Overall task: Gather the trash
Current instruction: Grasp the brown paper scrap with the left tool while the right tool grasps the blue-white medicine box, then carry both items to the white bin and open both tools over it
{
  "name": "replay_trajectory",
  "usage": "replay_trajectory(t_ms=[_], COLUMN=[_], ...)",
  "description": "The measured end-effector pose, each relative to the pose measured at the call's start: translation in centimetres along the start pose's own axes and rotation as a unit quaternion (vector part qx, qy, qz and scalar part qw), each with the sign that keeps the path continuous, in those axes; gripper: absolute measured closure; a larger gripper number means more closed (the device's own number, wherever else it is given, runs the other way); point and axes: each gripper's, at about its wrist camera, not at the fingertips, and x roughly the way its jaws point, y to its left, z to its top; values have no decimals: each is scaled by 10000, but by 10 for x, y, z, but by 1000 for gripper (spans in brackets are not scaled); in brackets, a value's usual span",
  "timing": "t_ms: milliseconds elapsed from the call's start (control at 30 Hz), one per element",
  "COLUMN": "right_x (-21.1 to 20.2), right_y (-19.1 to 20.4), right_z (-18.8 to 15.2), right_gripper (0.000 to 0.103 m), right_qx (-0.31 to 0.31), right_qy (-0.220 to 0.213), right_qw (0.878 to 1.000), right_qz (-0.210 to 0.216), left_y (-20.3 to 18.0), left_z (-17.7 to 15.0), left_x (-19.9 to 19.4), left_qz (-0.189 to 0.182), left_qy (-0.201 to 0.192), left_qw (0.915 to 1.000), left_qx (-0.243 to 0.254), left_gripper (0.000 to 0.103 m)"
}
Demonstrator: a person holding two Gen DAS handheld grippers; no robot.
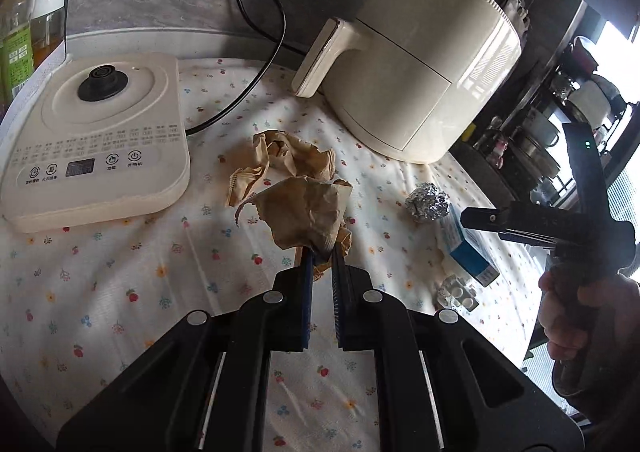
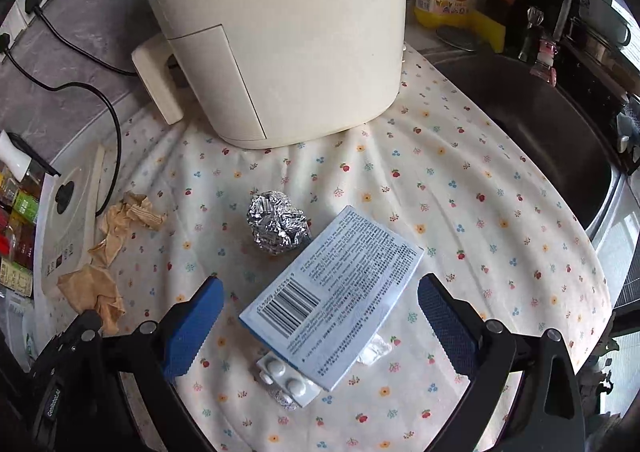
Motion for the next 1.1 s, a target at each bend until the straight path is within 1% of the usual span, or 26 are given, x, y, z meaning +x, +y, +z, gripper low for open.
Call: replay_trajectory(t_ms=[133,200,233,267,300,367,400,467,533,600,633,667,733,767,833,900,933,967,1000,1033,1100], right_x=[16,14,12,9,6,-2,-6,-13,-15,-16,-19,-22,-34,-35,-26,-12,-4,3,6,1,-14], right_y=[-2,-3,-4,-5,-6,-7,-8,-12,-18,-22,-23,-25,-27,-26,-26,-29,-32,-36,-39,-40,-36], right_z=[1,-2,-3,-5,-6,-8,-9,-11,-15,-19,-21,-23,-26,-26,-25,-26,-27,-28,-28,-26,-21], right_gripper=[8,9,18,29,36,60,65,83,91,89,82,47,7,9,9,9,12,37,39,39,40], right_qx=[51,39,21,-20,-78,-199,-229,-253,-232,-214,-220,-218,-253,-359,-456,-414,-328,-234,-167,-163,-408], right_qy=[220,226,215,218,208,154,126,92,156,187,184,127,-288,-358,-207,-37,83,262,351,250,-70], right_qw=[9997,9997,9997,9997,9998,9996,9996,9994,9989,9987,9984,9985,9987,9984,9985,9991,9994,9993,9989,9990,9987], right_qz=[-135,-117,-58,-54,-1,86,130,232,368,429,485,496,343,252,209,50,-5,104,257,344,288], left_y=[1,1,0,-2,-4,-9,-12,-18,-25,-31,-33,-36,-38,-39,-38,-36,-35,-33,-32,-31,-28], left_z=[0,-2,-2,-2,-2,-2,-3,-4,-6,-9,-11,-13,-15,-17,-18,-19,-19,-19,-18,-16,-12], left_x=[2,5,5,6,6,5,4,1,0,-1,-2,-3,-4,-5,-8,-8,-7,-6,-7,-9,-11], left_qz=[-13,-15,-5,0,-1,-12,-19,-47,-65,-79,-84,-84,-67,-60,-60,-41,-26,-8,4,6,7], left_qy=[14,49,61,70,72,58,45,12,2,8,7,4,17,30,39,68,94,111,104,86,53], left_qw=[10000,10000,10000,10000,10000,10000,10000,9999,9999,9998,9998,9998,9998,9998,9999,9998,9997,9997,9996,9996,9997], left_qx=[-13,-43,-33,-13,9,54,74,107,139,166,182,197,186,164,148,196,221,239,255,261,257], left_gripper=[94,94,94,94,94,94,94,94,94,94,94,94,94,94,94,94,94,94,94,94,94])
